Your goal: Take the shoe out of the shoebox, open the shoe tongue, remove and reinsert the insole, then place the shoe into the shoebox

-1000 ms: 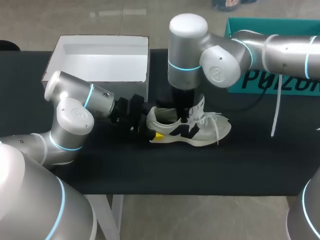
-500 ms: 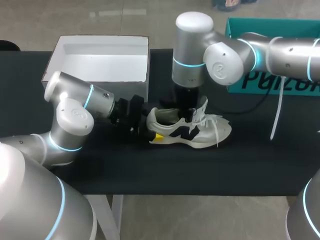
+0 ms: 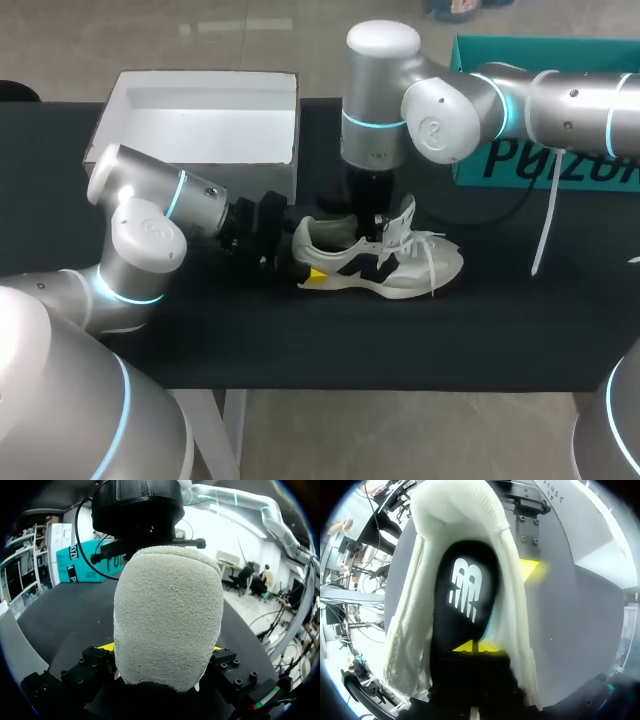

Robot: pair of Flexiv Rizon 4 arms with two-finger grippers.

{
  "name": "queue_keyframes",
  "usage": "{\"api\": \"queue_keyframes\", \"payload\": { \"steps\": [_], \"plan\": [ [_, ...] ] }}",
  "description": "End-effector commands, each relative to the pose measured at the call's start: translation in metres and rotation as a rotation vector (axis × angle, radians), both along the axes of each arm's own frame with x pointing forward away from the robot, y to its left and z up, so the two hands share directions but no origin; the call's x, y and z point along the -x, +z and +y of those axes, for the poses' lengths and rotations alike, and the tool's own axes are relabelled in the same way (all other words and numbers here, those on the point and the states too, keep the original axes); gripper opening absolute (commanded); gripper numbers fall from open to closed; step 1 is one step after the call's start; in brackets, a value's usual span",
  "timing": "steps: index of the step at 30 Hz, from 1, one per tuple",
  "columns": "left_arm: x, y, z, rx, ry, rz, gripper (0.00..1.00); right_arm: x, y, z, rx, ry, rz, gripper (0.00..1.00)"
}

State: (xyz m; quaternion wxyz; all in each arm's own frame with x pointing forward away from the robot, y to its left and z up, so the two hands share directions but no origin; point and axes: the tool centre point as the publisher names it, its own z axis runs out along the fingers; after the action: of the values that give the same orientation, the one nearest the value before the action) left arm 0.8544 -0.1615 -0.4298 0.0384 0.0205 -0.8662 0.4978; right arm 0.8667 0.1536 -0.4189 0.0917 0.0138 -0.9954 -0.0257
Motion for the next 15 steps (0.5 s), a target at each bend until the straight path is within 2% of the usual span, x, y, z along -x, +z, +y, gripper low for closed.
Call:
{"api": "queue_keyframes", "payload": {
  "steps": [1,15],
  "plan": [
    [-0.004,0.0,-0.002,-0.001,0.003,0.0,0.0,0.015,-0.039,-0.001,-0.013,-0.029,-0.023,0.0],
    [-0.004,0.0,-0.002,-0.001,0.003,0.0,0.0,0.012,0.012,-0.014,-0.058,-0.065,-0.165,0.0]
  ]
}}
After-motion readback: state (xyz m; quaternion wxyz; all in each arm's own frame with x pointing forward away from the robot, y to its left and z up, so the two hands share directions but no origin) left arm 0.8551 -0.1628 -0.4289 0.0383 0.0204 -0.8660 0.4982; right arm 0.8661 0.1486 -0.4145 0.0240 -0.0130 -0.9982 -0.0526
